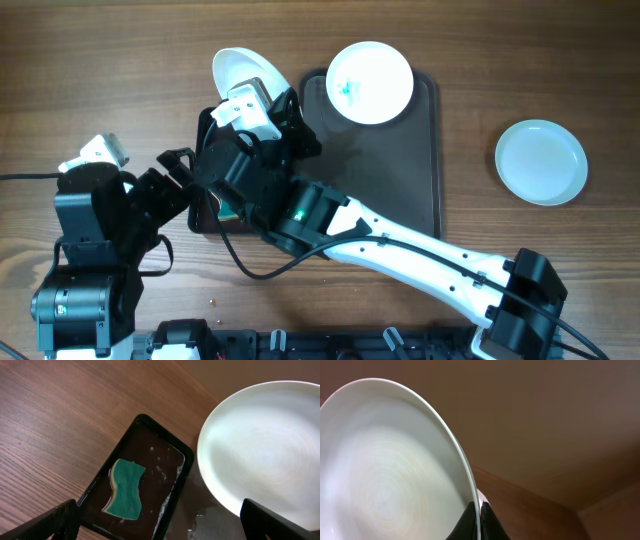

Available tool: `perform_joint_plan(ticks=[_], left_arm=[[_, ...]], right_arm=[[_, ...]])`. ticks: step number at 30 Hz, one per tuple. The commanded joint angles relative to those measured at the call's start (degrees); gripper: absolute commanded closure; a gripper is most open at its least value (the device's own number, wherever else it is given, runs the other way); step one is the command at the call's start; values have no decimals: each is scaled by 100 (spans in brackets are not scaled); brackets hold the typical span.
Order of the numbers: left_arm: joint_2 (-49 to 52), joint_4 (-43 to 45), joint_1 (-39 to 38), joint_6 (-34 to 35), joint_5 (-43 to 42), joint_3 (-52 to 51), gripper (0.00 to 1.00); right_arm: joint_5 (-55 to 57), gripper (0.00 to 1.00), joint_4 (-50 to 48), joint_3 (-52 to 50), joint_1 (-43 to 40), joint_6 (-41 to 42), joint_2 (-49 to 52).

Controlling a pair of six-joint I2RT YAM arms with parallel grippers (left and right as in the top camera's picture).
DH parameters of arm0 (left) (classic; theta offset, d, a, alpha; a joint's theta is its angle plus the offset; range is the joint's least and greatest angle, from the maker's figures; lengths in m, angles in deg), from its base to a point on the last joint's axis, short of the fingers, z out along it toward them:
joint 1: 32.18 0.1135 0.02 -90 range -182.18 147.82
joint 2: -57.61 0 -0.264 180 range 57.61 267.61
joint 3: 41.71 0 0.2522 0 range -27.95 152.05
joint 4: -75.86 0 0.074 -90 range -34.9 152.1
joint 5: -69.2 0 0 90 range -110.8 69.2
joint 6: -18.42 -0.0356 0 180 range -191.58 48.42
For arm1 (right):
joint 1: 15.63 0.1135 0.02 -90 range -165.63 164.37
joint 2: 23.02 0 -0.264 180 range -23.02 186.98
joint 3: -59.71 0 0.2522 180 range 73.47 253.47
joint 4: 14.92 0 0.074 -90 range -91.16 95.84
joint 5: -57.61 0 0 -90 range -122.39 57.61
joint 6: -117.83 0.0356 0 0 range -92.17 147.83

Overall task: Clean dirty plates on tray and stack at the side
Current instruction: 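Lift the plate with the right gripper and hold it tilted to drain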

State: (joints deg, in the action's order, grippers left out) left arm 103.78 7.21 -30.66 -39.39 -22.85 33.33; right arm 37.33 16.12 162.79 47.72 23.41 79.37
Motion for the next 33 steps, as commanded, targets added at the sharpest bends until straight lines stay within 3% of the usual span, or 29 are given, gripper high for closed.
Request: perform_joint_plan(ticks=[1, 13, 16, 18, 20, 22, 26, 33], left_arm=[[-4, 15, 31, -7, -48, 79, 0], [-4, 13, 31, -7, -48, 79, 0], [-4, 13, 31, -7, -48, 79, 0], [-4, 13, 31, -7, -48, 79, 0], [-4, 13, 31, -7, -48, 79, 0], [-4, 15, 31, -7, -48, 79, 0], [-4, 13, 31, -7, -48, 79, 0], [-4, 13, 31, -7, -48, 79, 0]], right_arm=[[192, 96, -107, 85, 46, -31, -138], [-221, 96, -153, 79, -87, 90, -138], [-398, 96, -234, 76, -22, -623, -131], [-424, 96, -374, 76, -17, -573, -122], [-577, 96, -442, 76, 61, -1250, -122], [-129, 96, -680, 76, 59, -1233, -122], [-286, 96, -769, 76, 136, -1650, -122], [-205, 96, -813, 76, 184, -1456, -122]])
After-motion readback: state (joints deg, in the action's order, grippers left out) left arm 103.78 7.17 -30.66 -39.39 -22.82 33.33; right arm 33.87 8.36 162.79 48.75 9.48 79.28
